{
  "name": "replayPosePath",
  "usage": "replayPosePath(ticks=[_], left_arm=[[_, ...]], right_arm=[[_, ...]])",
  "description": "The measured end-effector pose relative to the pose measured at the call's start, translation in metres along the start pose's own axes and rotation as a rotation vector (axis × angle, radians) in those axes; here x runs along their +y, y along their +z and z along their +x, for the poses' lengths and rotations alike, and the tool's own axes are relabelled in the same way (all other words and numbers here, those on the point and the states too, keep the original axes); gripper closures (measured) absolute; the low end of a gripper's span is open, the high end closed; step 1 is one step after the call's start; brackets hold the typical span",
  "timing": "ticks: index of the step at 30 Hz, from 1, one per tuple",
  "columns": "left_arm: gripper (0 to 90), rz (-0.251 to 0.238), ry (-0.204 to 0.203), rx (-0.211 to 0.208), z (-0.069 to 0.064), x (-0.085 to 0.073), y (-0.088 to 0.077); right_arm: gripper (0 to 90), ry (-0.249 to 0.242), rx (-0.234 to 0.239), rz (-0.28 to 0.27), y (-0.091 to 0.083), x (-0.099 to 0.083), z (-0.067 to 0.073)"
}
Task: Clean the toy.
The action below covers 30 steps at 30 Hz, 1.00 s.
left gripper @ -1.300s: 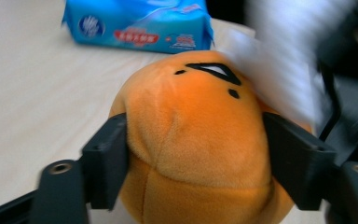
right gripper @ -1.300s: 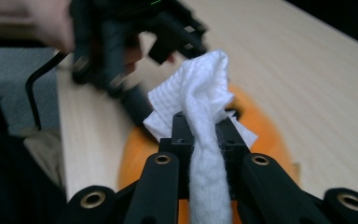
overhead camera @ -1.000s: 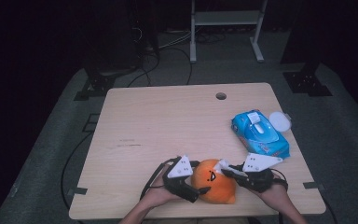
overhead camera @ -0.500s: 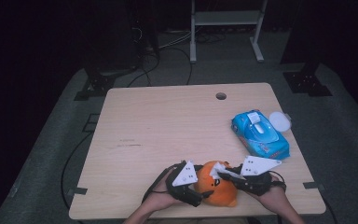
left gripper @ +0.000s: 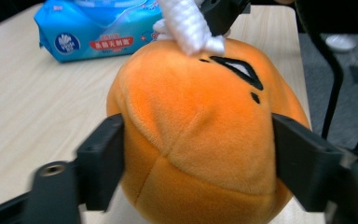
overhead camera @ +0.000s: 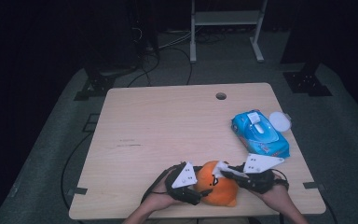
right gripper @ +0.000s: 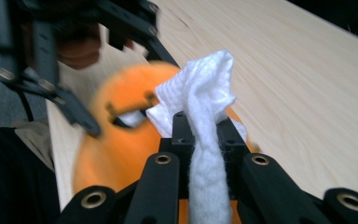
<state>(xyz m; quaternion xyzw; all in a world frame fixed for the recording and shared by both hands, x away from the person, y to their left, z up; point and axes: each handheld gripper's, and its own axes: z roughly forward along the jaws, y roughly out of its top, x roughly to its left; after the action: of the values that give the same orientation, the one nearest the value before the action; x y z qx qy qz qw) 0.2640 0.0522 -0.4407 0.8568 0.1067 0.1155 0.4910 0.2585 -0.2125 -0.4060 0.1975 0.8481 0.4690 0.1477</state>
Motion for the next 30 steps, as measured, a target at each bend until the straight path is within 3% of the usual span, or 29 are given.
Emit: replayPosePath(ticks=[3,4,6,7,8,9,12,15,17,18,20,22,23,24,26,28,30], left_arm=[[9.7,0.019,-0.098,-0.026,0.006,0.001,0.005],[6.3,0.027,-0.113,-0.028,0.007,0.002,0.005],[3.4,0.033,-0.17,-0.048,0.01,0.003,0.007],[4.9,0.033,-0.177,-0.05,0.011,0.004,0.007],[12.4,0.021,-0.156,-0.041,0.01,0.004,0.006],[15.8,0.013,-0.097,-0.012,0.006,0.006,0.006],[25.8,-0.011,-0.015,0.036,0.0,0.009,0.004],[29.2,-0.021,0.072,0.097,-0.002,0.013,0.002],[28.2,-0.023,0.076,0.098,-0.002,0.012,0.004],[25.7,-0.025,0.059,0.095,-0.001,0.011,0.005],[15.8,-0.02,-0.024,0.051,0.004,0.011,0.006],[8.4,-0.026,-0.143,0.003,0.012,0.01,0.006],[6.6,-0.028,-0.183,-0.023,0.017,0.007,0.006],[8.1,-0.031,-0.182,-0.026,0.018,0.005,0.006],[18.2,-0.043,-0.132,-0.008,0.015,0.001,0.005],[24.2,-0.044,-0.034,0.018,0.005,0.005,0.005],[27.0,-0.028,0.089,0.052,-0.006,0.01,0.005]], right_arm=[[80.6,0.045,0.013,0.001,-0.001,-0.01,-0.007],[80.6,0.049,0.019,-0.002,0.001,-0.01,-0.007],[80.6,0.031,0.028,-0.005,0.003,-0.005,0.0],[80.5,0.01,0.039,-0.012,0.005,-0.001,0.006],[80.5,-0.003,0.053,-0.019,0.007,0.002,0.011],[80.5,-0.012,0.061,-0.027,0.009,0.004,0.015],[80.5,-0.048,0.032,-0.032,0.01,0.008,0.02],[80.5,-0.003,-0.011,-0.061,0.001,0.005,0.005],[80.5,0.03,-0.037,-0.043,-0.001,-0.002,-0.004],[80.5,0.04,-0.03,-0.042,0.0,-0.005,-0.007],[80.6,0.034,-0.021,-0.032,0.002,-0.008,-0.007],[80.6,0.026,-0.013,-0.024,0.005,-0.007,-0.004],[80.6,0.021,0.003,-0.023,0.006,-0.006,-0.001],[80.5,0.013,0.027,-0.023,0.007,-0.003,0.005],[80.5,-0.01,0.055,-0.032,0.01,0.003,0.015],[80.5,-0.023,0.097,-0.05,0.015,0.01,0.024],[80.6,-0.056,0.078,-0.051,0.017,0.016,0.03]])
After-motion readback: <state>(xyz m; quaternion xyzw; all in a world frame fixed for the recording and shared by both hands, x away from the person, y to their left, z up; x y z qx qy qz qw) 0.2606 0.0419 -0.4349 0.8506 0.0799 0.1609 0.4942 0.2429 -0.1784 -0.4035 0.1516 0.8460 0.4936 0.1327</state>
